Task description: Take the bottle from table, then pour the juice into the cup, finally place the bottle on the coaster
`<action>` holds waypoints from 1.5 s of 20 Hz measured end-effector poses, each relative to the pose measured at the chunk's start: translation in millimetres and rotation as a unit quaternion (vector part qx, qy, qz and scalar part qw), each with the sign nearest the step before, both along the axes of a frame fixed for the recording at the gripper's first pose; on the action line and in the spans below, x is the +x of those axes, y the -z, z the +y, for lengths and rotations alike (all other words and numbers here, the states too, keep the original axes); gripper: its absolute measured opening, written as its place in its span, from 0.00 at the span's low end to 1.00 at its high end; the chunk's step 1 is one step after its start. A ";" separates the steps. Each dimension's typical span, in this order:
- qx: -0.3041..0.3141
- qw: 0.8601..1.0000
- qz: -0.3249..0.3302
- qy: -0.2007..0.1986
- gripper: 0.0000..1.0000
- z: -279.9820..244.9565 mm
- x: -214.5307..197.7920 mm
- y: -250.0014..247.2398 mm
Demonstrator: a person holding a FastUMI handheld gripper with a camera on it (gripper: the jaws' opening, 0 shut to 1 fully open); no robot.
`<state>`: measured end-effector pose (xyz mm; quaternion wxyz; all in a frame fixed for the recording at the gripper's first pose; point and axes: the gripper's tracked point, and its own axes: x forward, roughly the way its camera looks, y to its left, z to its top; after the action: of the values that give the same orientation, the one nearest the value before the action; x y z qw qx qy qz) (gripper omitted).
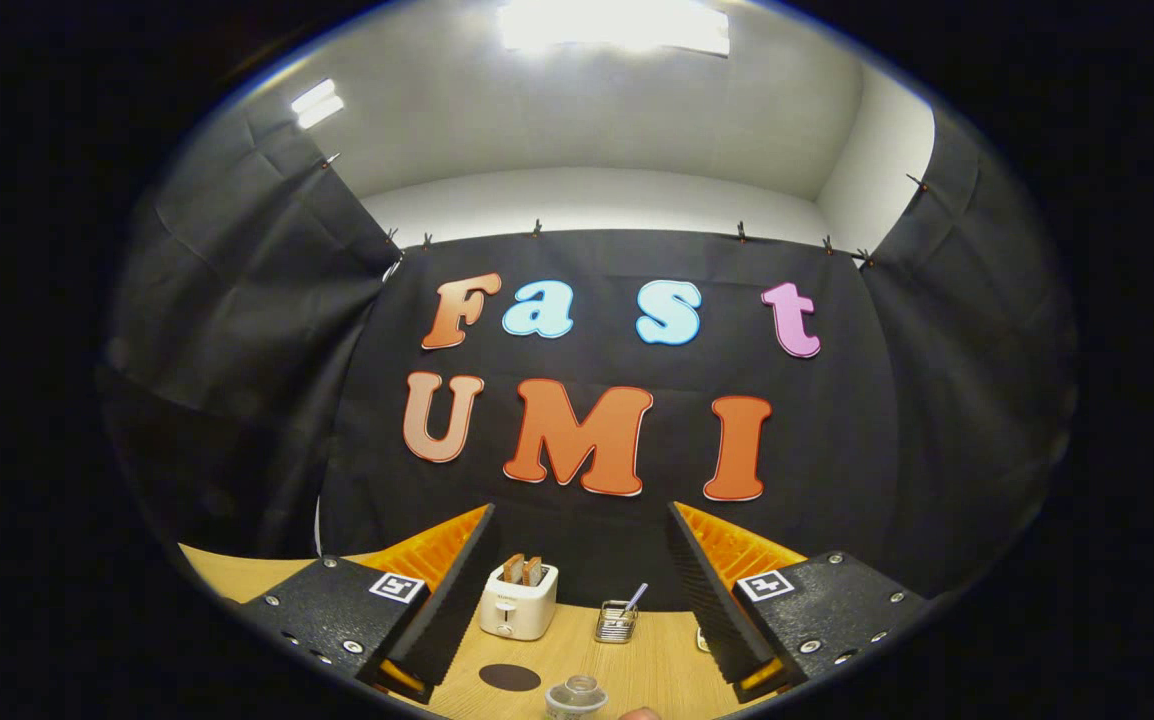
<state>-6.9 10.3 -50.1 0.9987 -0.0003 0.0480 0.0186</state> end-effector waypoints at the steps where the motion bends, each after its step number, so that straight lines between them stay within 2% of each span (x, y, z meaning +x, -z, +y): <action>1: 0.003 1.000 0.004 0.002 0.98 -2.3 -1.7 6.2; 4: 0.003 1.000 0.018 0.011 0.98 -9.2 -5.0 31.2; 7: 0.009 0.999 0.042 0.001 0.98 -1.3 -13.2 62.0; 11: 0.039 0.996 0.082 0.001 0.98 0.9 -20.2 110.7; 17: 0.073 0.987 0.142 -0.007 0.98 6.0 -29.3 185.2; 21: 0.073 0.983 0.170 0.012 0.98 -0.4 -34.5 224.8; 25: 0.089 0.972 0.217 0.015 0.98 5.3 -43.6 269.1; 29: 0.088 0.964 0.249 0.025 0.94 5.6 -50.4 301.6; 30: 0.084 0.963 0.256 0.027 0.91 6.0 -52.6 307.9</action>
<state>-59.5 16.3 -358.0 0.9496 0.0897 0.3004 -0.0049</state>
